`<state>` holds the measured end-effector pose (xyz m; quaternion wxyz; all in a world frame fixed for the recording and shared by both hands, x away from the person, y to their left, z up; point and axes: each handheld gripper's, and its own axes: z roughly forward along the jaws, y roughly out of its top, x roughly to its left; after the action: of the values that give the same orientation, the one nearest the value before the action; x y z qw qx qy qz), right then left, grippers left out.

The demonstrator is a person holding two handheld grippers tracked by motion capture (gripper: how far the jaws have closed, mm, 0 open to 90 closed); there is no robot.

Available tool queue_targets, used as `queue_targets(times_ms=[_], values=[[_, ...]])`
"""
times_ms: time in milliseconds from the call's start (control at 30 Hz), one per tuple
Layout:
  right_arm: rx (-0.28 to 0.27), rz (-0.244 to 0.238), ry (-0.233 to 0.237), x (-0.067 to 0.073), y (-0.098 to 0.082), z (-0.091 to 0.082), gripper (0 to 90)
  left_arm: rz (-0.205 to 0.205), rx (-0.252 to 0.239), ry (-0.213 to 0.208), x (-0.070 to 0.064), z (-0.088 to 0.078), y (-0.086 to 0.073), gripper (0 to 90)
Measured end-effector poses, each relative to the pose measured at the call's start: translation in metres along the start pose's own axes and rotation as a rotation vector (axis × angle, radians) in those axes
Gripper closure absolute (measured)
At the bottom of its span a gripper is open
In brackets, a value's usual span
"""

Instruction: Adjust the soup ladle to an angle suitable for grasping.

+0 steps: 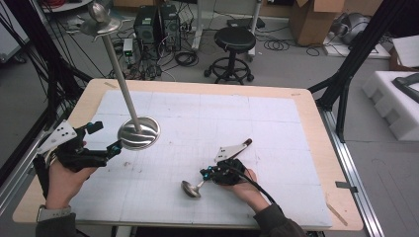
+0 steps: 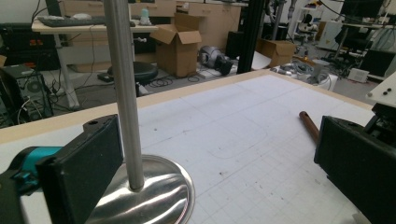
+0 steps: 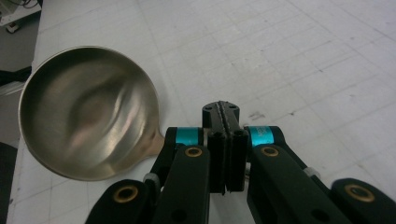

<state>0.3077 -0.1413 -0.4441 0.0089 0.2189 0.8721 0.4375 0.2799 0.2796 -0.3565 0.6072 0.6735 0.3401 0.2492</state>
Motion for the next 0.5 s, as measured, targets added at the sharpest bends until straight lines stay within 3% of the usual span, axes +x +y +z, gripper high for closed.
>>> queue_targets(times_ms=[500], values=[[0.041, -0.055, 0.011, 0.01, 0.005, 0.021, 90.0, -0.01, 0.002, 0.015, 0.002, -0.007, -0.004, 1.7]])
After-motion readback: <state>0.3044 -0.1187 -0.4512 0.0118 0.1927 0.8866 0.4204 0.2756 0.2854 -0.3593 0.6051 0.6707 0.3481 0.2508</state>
